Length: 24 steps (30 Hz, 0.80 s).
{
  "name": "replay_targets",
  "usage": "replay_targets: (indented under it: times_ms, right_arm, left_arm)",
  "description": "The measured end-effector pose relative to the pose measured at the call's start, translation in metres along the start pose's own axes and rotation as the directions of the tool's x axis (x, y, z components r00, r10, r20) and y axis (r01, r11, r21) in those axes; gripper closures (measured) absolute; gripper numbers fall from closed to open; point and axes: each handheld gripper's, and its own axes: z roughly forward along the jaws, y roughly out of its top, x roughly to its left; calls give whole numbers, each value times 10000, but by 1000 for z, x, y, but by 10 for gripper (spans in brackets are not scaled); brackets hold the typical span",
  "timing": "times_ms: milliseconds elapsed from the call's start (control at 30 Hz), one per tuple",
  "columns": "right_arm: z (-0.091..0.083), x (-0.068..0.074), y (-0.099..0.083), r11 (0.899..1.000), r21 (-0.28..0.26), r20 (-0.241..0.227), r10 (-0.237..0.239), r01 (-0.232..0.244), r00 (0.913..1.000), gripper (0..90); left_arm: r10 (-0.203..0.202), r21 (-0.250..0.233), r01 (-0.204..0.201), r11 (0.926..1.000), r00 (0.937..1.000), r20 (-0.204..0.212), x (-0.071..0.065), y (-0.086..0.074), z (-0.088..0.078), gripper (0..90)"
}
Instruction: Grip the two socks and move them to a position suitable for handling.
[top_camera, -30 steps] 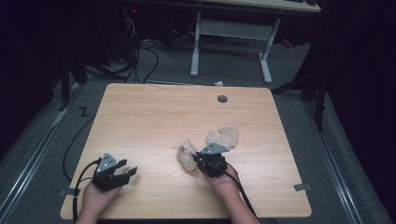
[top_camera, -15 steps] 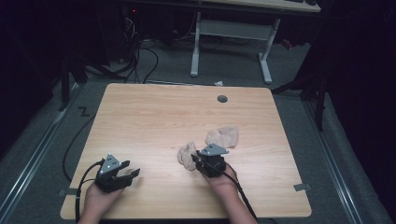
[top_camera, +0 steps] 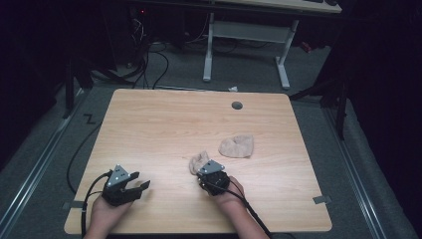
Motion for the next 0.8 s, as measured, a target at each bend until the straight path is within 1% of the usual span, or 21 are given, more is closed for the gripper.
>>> replay_targets:
  times_ms: [33, 67, 100, 133, 167, 200, 233, 267, 367, 400, 433, 467, 500, 533, 600, 633, 667, 700, 767, 800]
  right_arm:
    - [-1, -1, 0, 9999, -71, -88, 122, -123, 9999, 815]
    - [-3, -3, 1, 9996, -151, -170, 228, -230, 9996, 826]
    - [-5, -3, 1, 9994, -231, -143, 241, -244, 9996, 832]
    - [-10, -5, 3, 9981, -536, -172, 284, -293, 9994, 833]
    - [-10, -5, 3, 9981, -536, -172, 284, -293, 9994, 833]
    - [-17, -8, 5, 9960, -799, -200, 392, -407, 9990, 833]
    - [-20, -10, 6, 9946, -925, -215, 449, -467, 9988, 833]
    - [-20, -10, 6, 9946, -925, -215, 449, -467, 9988, 833]
    - [-27, -18, 5, 9909, -1171, -263, 636, -662, 9976, 832]
    - [-29, -20, 4, 9895, -1247, -273, 703, -732, 9972, 832]
    - [-31, -23, 2, 9870, -1323, -336, 878, -915, 9956, 832]
    - [-32, -25, 1, 9850, -1411, -386, 947, -993, 9948, 831]
    - [-33, -27, -1, 9820, -1540, -444, 1040, -1096, 9936, 831]
    - [-35, -29, -3, 9797, -1631, -495, 1101, -1168, 9927, 831]
    - [-37, -31, -6, 9767, -1732, -542, 1191, -1269, 9914, 831]
    - [-38, -33, -7, 9753, -1768, -606, 1233, -1323, 9905, 831]
    - [-38, -33, -8, 9745, -1784, -608, 1274, -1364, 9900, 831]
    - [-38, -35, -10, 9730, -1787, -660, 1360, -1458, 9885, 831]
    - [-37, -37, -13, 9726, -1760, -747, 1406, -1518, 9872, 832]
    - [-36, -37, -13, 9728, -1723, -767, 1437, -1551, 9866, 831]
  left_arm:
    - [-33, -8, 33, 10000, 10000, -6, 0, 0, 0, 438]
    - [-113, -20, 113, 9999, 9999, -2, 0, 0, 0, 438]
    - [-189, -69, 189, 9998, 9998, -10, 0, 0, 0, 440]
    - [-245, -70, 245, 9997, 9997, 7, 1, 0, 0, 451]
    - [-235, -40, 235, 9997, 9997, 14, 1, 0, 0, 451]
    - [-260, -42, 260, 9997, 9997, 2, 0, 0, 1, 463]
    - [-285, -32, 285, 9996, 9996, -6, -1, 1, 1, 469]
    - [-312, -45, 312, 9995, 9995, 16, -2, 2, 2, 469]
    - [-250, -51, 249, 9997, 9997, -50, -10, 7, 7, 495]
    - [-292, -97, 292, 9995, 9996, 33, -15, 10, 11, 506]
    - [-281, -120, 283, 9995, 9995, 124, -18, 13, 13, 530]
    - [-205, -124, 207, 9997, 9996, 198, -24, 17, 17, 546]
    - [-69, -119, 72, 9999, 9996, 261, -29, 21, 21, 572]
    - [45, -39, -43, 10000, 9990, 437, -34, 26, 26, 610]
    - [72, 94, -79, 9999, 9972, 745, -44, 36, 41, 721]
    - [88, 91, -96, 9999, 9971, 754, -47, 39, 46, 797]
    - [171, 105, -180, 9998, 9971, 741, -51, 45, 53, 830]
    - [214, 84, -222, 9997, 9964, 819, -56, 50, 59, 872]
    - [356, 78, -365, 9993, 9948, 951, -66, 62, 72, 899]
    - [564, 107, -578, 9983, 9932, 1015, -72, 67, 77, 900]
